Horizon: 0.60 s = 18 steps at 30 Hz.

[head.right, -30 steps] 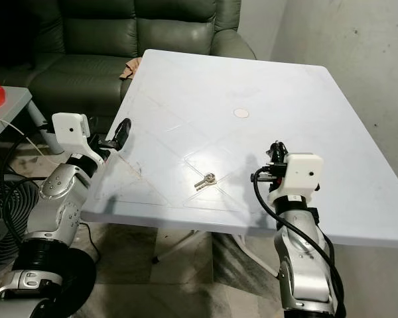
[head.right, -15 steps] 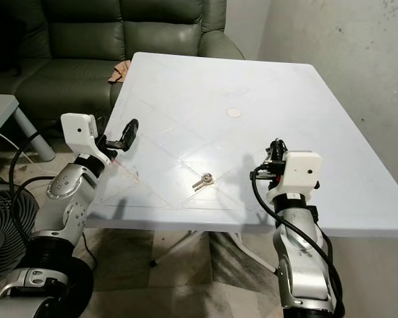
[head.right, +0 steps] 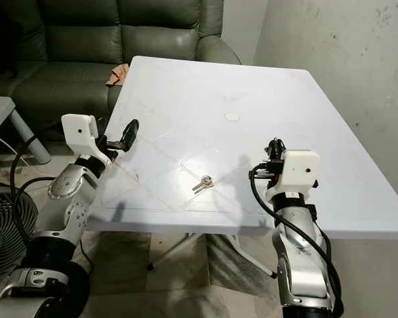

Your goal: Hang keys on a hook

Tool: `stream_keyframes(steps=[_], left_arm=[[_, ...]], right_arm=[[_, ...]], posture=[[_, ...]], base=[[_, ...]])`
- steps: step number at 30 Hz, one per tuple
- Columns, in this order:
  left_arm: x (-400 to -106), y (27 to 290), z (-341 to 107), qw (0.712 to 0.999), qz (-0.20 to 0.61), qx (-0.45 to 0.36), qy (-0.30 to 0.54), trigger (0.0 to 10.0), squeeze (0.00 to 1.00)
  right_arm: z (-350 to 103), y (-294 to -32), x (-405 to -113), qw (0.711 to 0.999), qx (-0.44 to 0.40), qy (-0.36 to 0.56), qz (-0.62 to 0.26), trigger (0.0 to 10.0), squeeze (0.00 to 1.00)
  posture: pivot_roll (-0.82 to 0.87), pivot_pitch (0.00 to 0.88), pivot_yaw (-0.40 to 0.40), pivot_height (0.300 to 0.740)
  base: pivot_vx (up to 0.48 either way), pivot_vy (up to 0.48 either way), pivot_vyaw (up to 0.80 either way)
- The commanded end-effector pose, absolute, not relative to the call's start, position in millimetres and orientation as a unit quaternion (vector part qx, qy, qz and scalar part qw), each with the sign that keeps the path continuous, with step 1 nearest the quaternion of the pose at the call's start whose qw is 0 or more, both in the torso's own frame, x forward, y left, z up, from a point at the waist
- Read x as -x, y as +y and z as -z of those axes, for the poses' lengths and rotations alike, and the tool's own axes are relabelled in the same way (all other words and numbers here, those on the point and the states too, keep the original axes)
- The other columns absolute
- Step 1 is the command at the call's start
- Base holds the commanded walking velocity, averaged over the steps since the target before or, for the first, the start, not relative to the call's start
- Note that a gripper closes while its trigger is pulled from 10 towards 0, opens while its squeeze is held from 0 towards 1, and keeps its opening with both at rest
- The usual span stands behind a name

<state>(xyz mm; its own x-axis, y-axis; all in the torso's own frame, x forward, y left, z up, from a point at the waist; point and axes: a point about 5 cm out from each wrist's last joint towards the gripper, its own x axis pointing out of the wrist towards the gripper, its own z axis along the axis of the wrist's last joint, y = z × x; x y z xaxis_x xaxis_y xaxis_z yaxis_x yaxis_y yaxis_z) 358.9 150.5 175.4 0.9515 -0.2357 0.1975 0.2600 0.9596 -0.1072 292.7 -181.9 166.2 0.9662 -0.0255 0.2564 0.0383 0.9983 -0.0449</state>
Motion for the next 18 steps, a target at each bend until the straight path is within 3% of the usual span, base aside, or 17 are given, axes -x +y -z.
stream_keyframes(steps=[1,18], left_arm=[[-357.0,150.9,-176.0,0.985,0.127,0.061,-0.097,10.0,0.00],[-357.0,147.7,-174.4,0.985,0.127,0.063,-0.094,10.0,0.00]], right_arm=[[-164.7,-181.7,-293.1,0.992,0.030,-0.122,0.013,10.0,0.00],[-164.6,-184.1,-291.6,0.992,0.035,-0.118,0.017,10.0,0.00]], posture=[[-0.04,0.017,-0.031,0.740],[-0.05,0.026,-0.038,0.740]], base=[[0.000,0.000,-0.72],[0.000,0.000,-0.72]])
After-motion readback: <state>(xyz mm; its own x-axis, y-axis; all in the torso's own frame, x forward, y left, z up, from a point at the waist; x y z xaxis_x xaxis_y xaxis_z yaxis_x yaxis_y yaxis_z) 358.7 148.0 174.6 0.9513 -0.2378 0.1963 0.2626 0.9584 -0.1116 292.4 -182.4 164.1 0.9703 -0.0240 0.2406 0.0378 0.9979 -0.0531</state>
